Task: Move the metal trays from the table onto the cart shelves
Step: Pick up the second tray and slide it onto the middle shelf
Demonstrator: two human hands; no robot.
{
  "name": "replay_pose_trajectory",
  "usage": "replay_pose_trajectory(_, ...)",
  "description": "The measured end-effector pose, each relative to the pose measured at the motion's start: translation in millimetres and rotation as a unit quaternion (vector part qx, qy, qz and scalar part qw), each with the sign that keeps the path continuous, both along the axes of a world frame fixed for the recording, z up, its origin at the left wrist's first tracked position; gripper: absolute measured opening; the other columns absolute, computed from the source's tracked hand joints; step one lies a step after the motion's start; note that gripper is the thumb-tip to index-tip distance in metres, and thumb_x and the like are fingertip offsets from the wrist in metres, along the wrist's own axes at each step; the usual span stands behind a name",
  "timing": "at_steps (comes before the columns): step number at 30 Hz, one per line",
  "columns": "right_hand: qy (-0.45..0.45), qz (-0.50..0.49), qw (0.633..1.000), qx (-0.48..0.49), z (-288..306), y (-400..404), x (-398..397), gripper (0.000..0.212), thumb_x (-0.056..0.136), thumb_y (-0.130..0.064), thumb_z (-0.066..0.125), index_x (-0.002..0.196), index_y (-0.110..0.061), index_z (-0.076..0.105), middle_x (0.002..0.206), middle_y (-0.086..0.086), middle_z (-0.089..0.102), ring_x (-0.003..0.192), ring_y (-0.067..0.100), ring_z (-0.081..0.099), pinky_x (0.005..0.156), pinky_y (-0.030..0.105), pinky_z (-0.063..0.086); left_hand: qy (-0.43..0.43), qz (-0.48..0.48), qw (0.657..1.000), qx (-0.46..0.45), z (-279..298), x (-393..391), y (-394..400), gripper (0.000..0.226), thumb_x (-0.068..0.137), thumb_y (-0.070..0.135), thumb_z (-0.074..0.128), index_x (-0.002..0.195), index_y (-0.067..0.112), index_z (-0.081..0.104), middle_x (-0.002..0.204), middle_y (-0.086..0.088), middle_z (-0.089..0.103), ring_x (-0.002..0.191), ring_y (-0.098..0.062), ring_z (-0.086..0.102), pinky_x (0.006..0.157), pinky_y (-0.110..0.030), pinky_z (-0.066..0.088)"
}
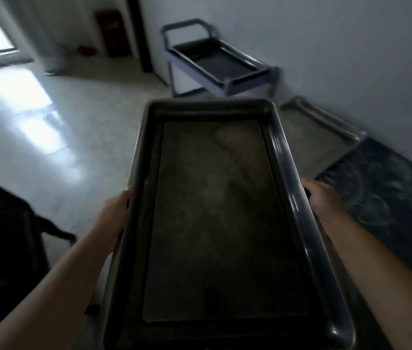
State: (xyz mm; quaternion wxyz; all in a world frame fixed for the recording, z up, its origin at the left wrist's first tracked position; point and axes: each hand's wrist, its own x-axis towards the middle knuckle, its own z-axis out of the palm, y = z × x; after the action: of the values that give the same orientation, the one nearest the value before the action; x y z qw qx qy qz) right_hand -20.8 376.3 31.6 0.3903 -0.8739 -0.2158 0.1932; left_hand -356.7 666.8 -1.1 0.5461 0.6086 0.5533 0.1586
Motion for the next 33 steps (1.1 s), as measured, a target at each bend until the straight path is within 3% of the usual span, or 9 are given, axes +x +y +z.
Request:
replay_pose_trajectory(4,0.032,0.058,0.998,0.023,11,112,-36,0.019,0.098,-0.03,0.046,0.081,-0.033,0.053,0.1,0.003,0.055,0.084,0.012,0.052,0.074,0.02,0.04,-0.007,0.094,0.995,0.039,18,-68,35,0.048,0.094,0.051,0.053,0.105,0.009,0.074,0.085,-0.003,0.075,0.082,-0.024,0.071,0.062,-0.031,0.051)
replay_pose_trajectory(6,0.036,0.076,0.996,0.034,15,167,-54,0.023,0.097,-0.029,0.049,0.076,-0.028,0.059,0.096,0.008,0.06,0.088,0.019,0.055,0.075,0.026,0.04,-0.013,0.153,0.987,0.052,24,-99,57,0.05,0.097,0.046,0.053,0.108,0.002,0.073,0.089,-0.011,0.072,0.092,-0.034,0.069,0.069,-0.037,0.052)
replay_pose_trajectory(11,0.077,0.127,0.987,0.054,17,282,-103,0.034,0.096,-0.031,0.051,0.103,-0.004,0.07,0.102,0.013,0.067,0.096,0.028,0.061,0.076,0.032,0.049,-0.03,0.272,0.961,0.037,31,-166,109,0.052,0.091,0.052,0.059,0.087,0.002,0.075,0.091,-0.021,0.074,0.089,-0.037,0.07,0.091,-0.053,0.054)
replay_pose_trajectory(14,0.102,0.128,0.984,0.07,7,326,-127,0.033,0.092,-0.03,0.056,0.068,-0.014,0.071,0.08,0.004,0.071,0.074,0.012,0.064,0.068,0.027,0.048,-0.019,0.308,0.951,0.03,29,-197,131,0.047,0.092,0.051,0.06,0.075,0.009,0.074,0.081,-0.016,0.074,0.079,-0.032,0.069,0.08,-0.046,0.053)
replay_pose_trajectory(16,0.1,0.159,0.98,0.065,3,352,-140,0.038,0.094,-0.026,0.054,0.058,-0.024,0.067,0.073,-0.006,0.067,0.065,0.003,0.057,0.063,0.023,0.044,-0.003,0.306,0.952,0.026,27,-217,146,0.048,0.094,0.052,0.057,0.083,0.009,0.075,0.084,-0.016,0.074,0.082,-0.032,0.068,0.077,-0.042,0.052)
replay_pose_trajectory(18,0.11,0.192,0.973,0.059,0,380,-150,0.033,0.096,-0.024,0.051,0.069,-0.024,0.071,0.083,-0.001,0.067,0.073,0.007,0.06,0.061,0.023,0.041,0.01,0.301,0.953,0.014,27,-230,160,0.052,0.094,0.056,0.055,0.089,0.008,0.074,0.079,-0.013,0.073,0.082,-0.034,0.068,0.076,-0.042,0.052)
replay_pose_trajectory(22,0.133,0.224,0.964,0.053,-11,434,-154,0.032,0.098,-0.024,0.05,0.115,0.0,0.063,0.115,0.02,0.065,0.107,0.033,0.061,0.061,0.022,0.045,0.022,0.316,0.948,0.005,25,-240,192,0.054,0.092,0.06,0.055,0.083,0.009,0.073,0.061,-0.004,0.071,0.067,-0.026,0.069,0.063,-0.036,0.048)
replay_pose_trajectory(27,0.112,0.268,0.956,0.044,-25,511,-134,0.028,0.099,-0.015,0.046,0.082,-0.018,0.068,0.08,-0.006,0.063,0.063,-0.006,0.061,0.048,0.004,0.039,0.031,0.31,0.95,0.004,22,-222,243,0.053,0.098,0.055,0.049,0.086,0.008,0.07,0.056,-0.001,0.068,0.049,-0.015,0.066,0.055,-0.033,0.047)
replay_pose_trajectory(33,0.16,0.252,0.953,0.055,-31,618,-88,0.037,0.095,-0.029,0.052,0.111,0.002,0.064,0.109,0.022,0.067,0.085,0.022,0.059,0.078,0.032,0.047,0.049,0.298,0.952,0.05,32,-164,339,0.045,0.102,0.047,0.048,0.085,0.012,0.069,0.074,-0.012,0.068,0.069,-0.026,0.066,0.061,-0.034,0.046)
